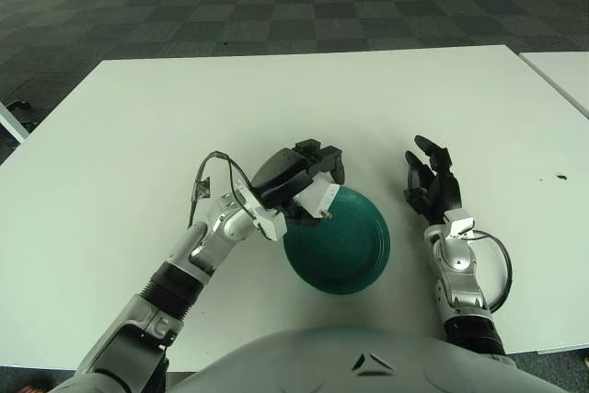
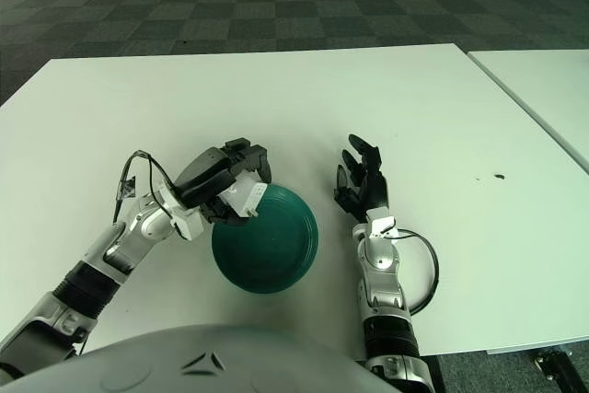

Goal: Put the charger into the plate.

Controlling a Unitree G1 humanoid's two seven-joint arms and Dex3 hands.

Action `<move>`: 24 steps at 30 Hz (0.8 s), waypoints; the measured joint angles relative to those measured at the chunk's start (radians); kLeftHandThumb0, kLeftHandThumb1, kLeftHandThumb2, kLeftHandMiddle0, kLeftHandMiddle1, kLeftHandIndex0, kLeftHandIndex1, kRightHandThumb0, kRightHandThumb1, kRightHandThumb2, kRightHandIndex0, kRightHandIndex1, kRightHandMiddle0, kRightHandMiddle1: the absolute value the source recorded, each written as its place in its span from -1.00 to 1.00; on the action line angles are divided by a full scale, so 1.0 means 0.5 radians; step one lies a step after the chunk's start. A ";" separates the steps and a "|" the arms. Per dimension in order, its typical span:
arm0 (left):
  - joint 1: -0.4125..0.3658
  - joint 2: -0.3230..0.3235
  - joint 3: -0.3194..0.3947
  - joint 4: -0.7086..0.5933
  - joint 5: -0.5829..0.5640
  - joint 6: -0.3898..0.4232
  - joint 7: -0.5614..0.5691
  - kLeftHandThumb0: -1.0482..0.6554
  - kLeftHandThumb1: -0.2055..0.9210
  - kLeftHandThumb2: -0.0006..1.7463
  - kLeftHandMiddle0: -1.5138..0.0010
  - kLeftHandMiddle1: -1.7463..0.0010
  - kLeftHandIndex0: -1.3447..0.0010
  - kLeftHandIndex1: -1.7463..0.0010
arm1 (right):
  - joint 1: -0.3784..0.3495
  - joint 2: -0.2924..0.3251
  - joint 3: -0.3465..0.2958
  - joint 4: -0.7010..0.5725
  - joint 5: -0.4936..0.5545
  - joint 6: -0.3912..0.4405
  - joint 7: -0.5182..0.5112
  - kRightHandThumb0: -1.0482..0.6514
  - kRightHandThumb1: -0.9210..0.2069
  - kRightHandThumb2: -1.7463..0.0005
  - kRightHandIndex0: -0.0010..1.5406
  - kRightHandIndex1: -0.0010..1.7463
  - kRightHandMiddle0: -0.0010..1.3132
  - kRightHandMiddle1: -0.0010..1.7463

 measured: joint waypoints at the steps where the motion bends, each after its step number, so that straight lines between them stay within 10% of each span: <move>1: 0.000 -0.005 -0.009 0.015 0.018 -0.003 0.005 -0.29 0.09 0.37 -0.46 -1.00 0.20 -1.00 | 0.000 0.000 0.001 0.000 0.000 0.000 0.000 -0.67 -1.00 0.17 -0.43 -0.98 -1.00 -0.17; 14: 0.033 -0.072 -0.098 0.073 0.132 -0.016 0.041 -0.29 0.12 0.34 -0.46 -1.00 0.22 -1.00 | -0.003 0.000 0.005 0.004 0.000 -0.002 -0.003 -0.66 -1.00 0.17 -0.43 -0.98 -1.00 -0.18; 24: 0.041 -0.064 -0.148 0.055 0.184 0.010 -0.023 -0.25 0.44 0.06 0.01 -1.00 0.39 -0.98 | -0.008 0.000 0.009 0.007 0.000 -0.003 -0.005 -0.67 -1.00 0.18 -0.43 -0.98 -1.00 -0.15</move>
